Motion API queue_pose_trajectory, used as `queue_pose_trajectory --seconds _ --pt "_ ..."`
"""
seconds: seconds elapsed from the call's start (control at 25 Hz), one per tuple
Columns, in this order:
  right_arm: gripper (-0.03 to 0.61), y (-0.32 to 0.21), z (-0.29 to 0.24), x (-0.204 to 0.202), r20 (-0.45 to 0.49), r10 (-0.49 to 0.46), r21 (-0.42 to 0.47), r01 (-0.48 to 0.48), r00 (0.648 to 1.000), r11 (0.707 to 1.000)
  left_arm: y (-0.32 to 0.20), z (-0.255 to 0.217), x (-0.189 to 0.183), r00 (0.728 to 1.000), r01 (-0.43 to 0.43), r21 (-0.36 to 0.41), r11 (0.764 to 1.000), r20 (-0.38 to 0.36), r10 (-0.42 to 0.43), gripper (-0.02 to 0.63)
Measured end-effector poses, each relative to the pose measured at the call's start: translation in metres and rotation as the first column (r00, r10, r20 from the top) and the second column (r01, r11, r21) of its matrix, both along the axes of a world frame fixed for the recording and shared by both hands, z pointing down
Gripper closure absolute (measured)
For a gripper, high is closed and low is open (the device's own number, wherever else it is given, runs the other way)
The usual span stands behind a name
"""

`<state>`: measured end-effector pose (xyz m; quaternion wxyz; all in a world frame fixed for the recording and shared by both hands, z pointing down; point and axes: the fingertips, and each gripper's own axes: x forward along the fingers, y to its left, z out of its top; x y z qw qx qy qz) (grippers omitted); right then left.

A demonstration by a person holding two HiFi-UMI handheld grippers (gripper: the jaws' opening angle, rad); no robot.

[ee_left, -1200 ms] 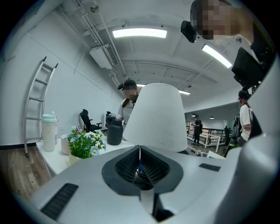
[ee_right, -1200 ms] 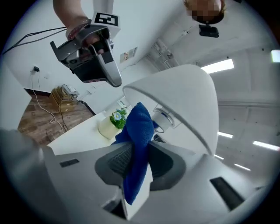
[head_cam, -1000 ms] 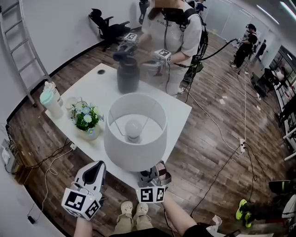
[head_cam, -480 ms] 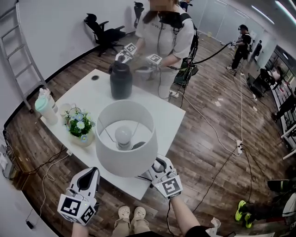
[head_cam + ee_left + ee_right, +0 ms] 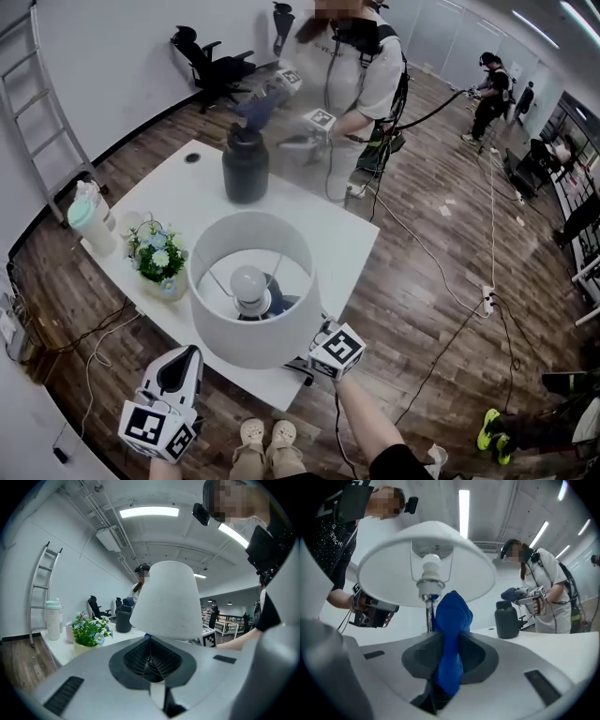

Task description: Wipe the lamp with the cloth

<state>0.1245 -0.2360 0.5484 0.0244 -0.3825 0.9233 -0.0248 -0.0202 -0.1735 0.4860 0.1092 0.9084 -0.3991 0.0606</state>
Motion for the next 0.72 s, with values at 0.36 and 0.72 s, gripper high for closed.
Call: queue_pose_trajectory --seconds 0.36,0.72 --pt "0.492 -0.002 0.052 0.003 -0.32 0.023 -0.131 -0.068 0.947 0.989 0.004 0.005 0.002 1.0 -0.001 -0.012 1.0 -0.001 0.001 0.601" --pt "0.494 0.029 0.063 0.085 -0.389 0.298 -0.215 -0.401 0.871 0.89 0.018 0.01 0.008 1.0 -0.027 -0.031 0.999 0.001 0.027 0.601"
